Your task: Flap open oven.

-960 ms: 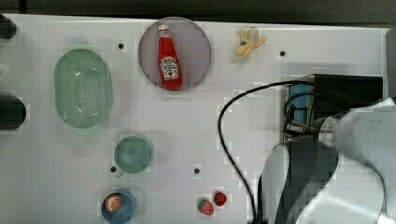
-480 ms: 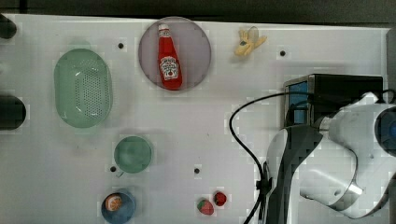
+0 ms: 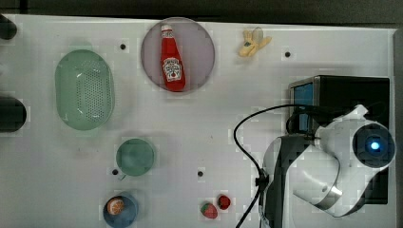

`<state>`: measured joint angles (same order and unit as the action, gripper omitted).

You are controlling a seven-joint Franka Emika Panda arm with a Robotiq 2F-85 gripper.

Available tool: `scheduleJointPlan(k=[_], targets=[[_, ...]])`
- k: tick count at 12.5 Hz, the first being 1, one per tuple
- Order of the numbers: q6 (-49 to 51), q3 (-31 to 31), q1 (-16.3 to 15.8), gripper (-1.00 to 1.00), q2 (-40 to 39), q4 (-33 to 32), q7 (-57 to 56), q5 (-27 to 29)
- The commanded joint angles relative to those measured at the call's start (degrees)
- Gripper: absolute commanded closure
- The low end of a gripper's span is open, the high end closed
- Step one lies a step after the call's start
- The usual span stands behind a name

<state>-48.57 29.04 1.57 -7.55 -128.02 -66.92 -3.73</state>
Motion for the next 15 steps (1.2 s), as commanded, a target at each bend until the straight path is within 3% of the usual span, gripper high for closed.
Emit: scheduleJointPlan(k=[1,5,15], targets=[[-3.7,-0.9,-0.5,0.65,-1.3,-0.8,-2.5,-0.1],[-4.3,-2.0,-2.4,0.65,-2.9,-0.9,-0.5,-3.0],[-0.8,-8.2,-11.1,0.65,-10.9,-1.6,38.0,-31.5]])
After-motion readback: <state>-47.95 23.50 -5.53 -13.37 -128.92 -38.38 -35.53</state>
